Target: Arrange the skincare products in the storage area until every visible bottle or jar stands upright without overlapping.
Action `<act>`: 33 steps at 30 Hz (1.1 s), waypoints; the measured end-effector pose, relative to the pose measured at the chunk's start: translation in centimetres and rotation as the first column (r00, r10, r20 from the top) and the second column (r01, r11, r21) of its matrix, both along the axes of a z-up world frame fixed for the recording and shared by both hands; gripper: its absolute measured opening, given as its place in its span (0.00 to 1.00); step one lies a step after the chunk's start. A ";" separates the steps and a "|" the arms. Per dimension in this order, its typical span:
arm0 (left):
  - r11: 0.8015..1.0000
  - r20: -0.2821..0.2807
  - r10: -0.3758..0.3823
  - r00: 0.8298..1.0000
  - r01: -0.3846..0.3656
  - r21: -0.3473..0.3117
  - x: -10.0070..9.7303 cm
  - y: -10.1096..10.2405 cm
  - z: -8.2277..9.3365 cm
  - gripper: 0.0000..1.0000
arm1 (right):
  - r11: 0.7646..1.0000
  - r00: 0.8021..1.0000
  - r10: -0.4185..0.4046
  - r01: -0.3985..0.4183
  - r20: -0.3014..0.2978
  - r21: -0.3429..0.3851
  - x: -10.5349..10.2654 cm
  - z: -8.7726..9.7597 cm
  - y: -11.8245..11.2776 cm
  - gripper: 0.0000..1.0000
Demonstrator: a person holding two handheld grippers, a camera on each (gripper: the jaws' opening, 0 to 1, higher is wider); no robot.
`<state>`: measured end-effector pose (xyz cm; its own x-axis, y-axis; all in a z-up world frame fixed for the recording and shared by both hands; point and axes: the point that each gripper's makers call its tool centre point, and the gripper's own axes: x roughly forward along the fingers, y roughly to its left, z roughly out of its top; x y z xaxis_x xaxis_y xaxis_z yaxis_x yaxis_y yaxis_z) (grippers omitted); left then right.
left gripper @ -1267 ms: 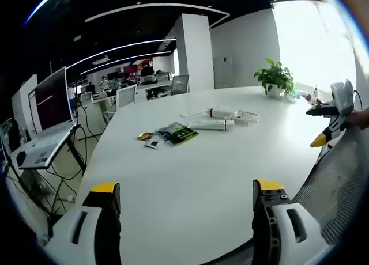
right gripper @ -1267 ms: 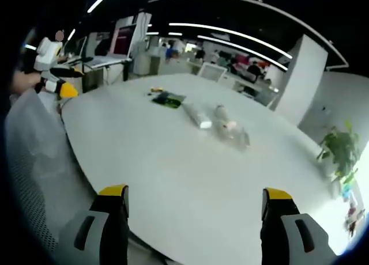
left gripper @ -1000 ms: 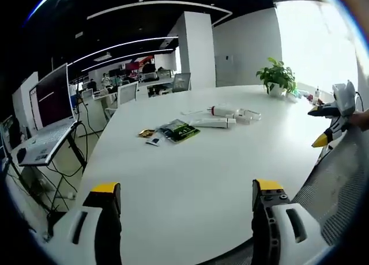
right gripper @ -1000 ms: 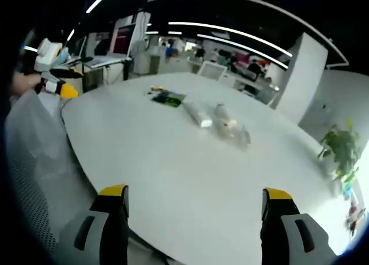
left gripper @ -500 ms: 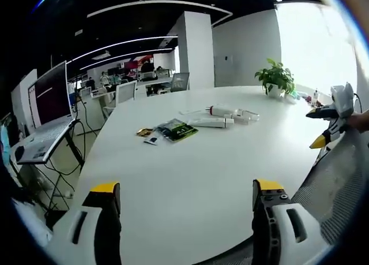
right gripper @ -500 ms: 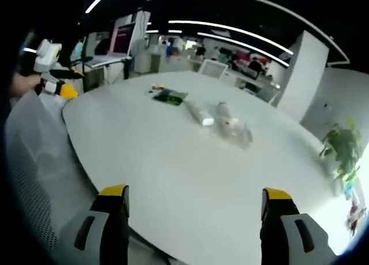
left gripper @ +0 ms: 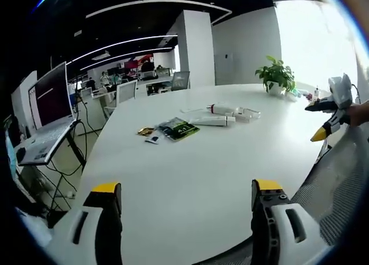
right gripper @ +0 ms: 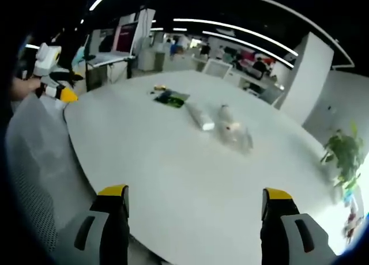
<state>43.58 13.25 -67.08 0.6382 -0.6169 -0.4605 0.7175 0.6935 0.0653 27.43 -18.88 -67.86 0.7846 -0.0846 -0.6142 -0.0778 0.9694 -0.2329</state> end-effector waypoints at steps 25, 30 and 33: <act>1.000 -0.015 -0.011 1.000 0.011 -0.004 -0.2 -0.2 -0.1 0.86 | 0.993 0.992 0.114 -0.113 -0.047 0.035 8.2 2.7 -0.5 0.83; 1.000 -0.022 -0.008 1.000 0.008 -0.008 -0.2 -0.2 -0.2 0.86 | 0.990 0.988 0.137 -0.134 -0.071 0.035 9.6 2.2 -0.7 0.80; 1.000 -0.026 -0.002 1.000 0.001 -0.012 -0.1 -0.1 -0.2 0.86 | 0.989 0.986 0.143 -0.139 -0.085 0.052 10.4 1.9 -0.8 0.80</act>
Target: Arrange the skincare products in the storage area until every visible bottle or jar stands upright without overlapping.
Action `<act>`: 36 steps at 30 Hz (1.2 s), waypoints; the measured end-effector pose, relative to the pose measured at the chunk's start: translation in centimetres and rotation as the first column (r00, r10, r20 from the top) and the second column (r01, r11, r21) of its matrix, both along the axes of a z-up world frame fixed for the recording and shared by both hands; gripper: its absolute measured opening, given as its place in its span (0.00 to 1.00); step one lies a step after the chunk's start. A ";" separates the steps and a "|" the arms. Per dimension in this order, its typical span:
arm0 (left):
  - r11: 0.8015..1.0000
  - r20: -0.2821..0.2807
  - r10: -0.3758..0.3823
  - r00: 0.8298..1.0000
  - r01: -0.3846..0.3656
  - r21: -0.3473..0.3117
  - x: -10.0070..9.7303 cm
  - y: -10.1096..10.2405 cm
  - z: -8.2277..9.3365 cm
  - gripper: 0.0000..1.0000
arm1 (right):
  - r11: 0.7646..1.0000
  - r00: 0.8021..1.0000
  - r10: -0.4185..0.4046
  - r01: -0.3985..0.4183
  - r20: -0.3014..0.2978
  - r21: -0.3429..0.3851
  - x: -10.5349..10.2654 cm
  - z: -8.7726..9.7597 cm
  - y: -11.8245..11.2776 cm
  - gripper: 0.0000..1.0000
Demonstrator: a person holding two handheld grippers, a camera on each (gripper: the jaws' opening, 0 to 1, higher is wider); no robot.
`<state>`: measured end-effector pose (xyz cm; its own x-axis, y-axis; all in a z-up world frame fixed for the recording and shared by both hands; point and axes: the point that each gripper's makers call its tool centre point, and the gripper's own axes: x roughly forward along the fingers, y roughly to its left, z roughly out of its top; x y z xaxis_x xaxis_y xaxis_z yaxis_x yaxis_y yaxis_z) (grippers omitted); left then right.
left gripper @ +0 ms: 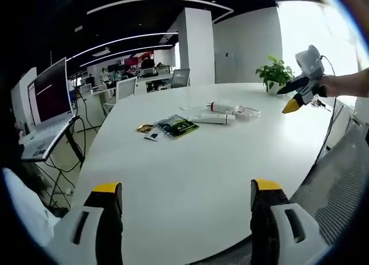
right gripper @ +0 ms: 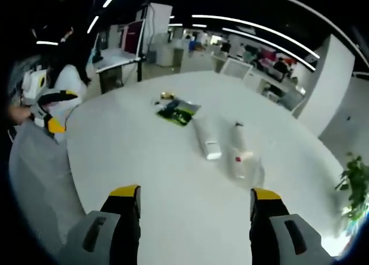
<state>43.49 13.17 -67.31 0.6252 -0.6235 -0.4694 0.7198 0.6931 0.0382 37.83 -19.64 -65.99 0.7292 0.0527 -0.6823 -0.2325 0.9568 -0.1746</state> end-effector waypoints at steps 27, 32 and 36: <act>0.999 0.002 0.018 1.000 -0.018 0.027 0.3 0.5 -0.4 0.86 | 0.997 0.983 0.077 -0.075 -0.164 0.018 5.5 -3.6 0.3 0.75; 0.999 -0.001 0.013 1.000 -0.012 0.037 0.3 0.5 -0.5 0.86 | 0.997 0.983 0.083 -0.082 -0.165 0.012 6.9 -3.5 0.1 0.74; 0.999 -0.004 0.013 1.000 -0.013 0.039 0.2 0.5 -0.6 0.85 | 0.996 0.983 0.091 -0.090 -0.162 0.012 7.9 -3.2 0.1 0.74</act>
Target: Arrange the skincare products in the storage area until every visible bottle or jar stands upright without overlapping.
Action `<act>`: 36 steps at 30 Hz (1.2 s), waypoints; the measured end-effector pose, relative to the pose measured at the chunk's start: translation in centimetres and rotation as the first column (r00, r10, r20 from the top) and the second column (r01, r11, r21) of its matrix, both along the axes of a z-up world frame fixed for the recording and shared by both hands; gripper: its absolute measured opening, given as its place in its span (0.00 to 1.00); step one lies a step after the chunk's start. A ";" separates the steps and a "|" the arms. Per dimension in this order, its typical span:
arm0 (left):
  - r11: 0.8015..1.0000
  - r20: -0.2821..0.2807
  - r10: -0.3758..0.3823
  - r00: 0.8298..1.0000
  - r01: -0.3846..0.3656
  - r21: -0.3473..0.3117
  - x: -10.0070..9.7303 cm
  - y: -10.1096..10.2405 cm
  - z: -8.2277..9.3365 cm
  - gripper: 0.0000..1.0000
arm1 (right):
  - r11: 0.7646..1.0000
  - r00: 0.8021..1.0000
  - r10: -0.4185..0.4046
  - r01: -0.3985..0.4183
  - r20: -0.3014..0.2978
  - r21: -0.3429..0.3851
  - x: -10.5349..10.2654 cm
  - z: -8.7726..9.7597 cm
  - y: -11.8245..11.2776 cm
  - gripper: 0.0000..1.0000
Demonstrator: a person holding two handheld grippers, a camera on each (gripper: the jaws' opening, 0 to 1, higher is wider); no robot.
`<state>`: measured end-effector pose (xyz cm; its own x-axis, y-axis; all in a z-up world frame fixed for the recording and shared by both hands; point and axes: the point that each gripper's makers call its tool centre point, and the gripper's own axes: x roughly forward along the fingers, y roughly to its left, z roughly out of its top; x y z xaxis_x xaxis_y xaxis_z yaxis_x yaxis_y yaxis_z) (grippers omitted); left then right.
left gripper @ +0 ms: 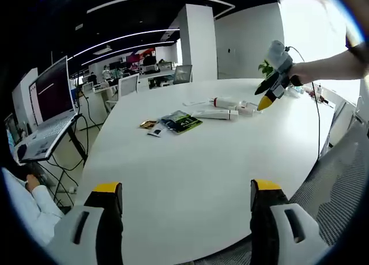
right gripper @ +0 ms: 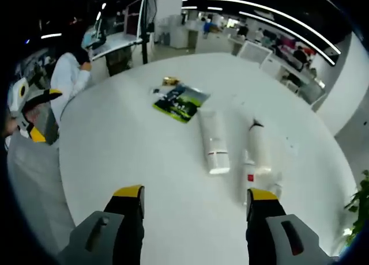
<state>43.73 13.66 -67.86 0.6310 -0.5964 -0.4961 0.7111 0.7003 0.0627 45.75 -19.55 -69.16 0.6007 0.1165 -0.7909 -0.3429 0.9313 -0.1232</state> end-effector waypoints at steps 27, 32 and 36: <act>1.000 -0.009 -0.010 1.000 0.010 0.024 -0.1 0.0 -0.4 0.84 | 0.998 0.992 0.061 -0.064 -0.113 -0.021 6.8 -2.0 -1.0 0.72; 1.000 -0.008 -0.009 1.000 0.009 0.030 -0.1 0.1 -0.4 0.84 | 0.997 0.989 0.067 -0.071 -0.134 -0.026 7.4 -2.7 -1.0 0.71; 0.999 -0.013 -0.016 1.000 0.017 0.039 -0.2 0.0 -0.6 0.84 | 0.997 0.987 0.064 -0.068 -0.150 -0.025 8.0 -3.2 -1.1 0.71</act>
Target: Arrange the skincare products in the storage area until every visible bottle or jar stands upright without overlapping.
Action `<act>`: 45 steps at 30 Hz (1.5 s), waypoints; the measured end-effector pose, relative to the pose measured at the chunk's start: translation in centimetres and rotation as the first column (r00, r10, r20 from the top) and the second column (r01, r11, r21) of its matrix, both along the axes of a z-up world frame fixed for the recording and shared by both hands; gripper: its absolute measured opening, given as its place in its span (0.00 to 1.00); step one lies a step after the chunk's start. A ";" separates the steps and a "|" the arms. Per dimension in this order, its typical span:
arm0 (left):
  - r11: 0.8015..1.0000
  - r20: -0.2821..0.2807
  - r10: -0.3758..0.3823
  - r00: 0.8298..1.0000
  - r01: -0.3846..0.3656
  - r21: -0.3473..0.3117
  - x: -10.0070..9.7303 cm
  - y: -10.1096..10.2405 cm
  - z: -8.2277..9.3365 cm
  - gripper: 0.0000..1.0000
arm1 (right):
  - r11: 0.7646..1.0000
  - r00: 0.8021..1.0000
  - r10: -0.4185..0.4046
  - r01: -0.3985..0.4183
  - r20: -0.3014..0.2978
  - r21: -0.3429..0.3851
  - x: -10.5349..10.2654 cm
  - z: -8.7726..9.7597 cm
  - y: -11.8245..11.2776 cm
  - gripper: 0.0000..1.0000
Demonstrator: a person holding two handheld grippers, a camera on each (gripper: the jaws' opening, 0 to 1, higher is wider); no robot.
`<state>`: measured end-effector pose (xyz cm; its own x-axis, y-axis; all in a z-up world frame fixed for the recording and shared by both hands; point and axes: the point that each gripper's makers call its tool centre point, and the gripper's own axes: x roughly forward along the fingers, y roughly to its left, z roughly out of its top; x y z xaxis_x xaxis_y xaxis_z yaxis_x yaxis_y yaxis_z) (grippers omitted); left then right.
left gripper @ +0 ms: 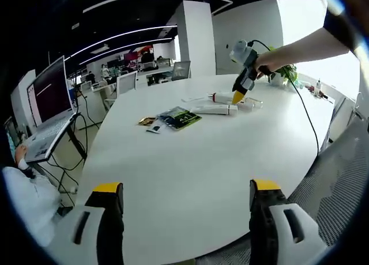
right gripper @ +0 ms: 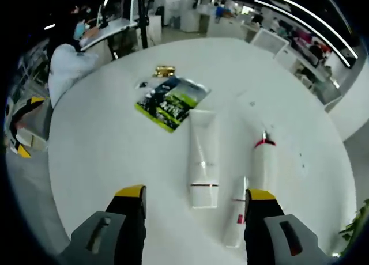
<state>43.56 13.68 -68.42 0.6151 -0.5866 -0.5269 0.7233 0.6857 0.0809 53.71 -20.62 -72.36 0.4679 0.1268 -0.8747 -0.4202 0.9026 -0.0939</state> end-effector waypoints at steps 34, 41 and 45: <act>0.999 -0.032 -0.011 0.999 0.012 0.042 -0.2 0.1 -0.9 0.82 | 0.996 0.989 0.080 -0.084 -0.129 -0.026 6.3 -4.3 1.6 0.69; 0.999 -0.036 -0.014 0.999 0.016 0.049 -0.3 0.1 -1.0 0.82 | 0.997 0.986 0.069 -0.071 -0.153 -0.013 7.0 -5.2 1.4 0.68; 0.999 -0.038 -0.010 0.999 0.012 0.051 -0.3 0.2 -1.1 0.82 | 0.999 0.985 0.054 -0.054 -0.164 0.003 7.3 -5.5 1.1 0.64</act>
<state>43.28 13.83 -69.50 0.5879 -0.5648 -0.5792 0.7340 0.6734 0.0883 60.98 -19.49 -77.90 0.3102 0.1469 -0.9393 -0.4779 0.8782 -0.0205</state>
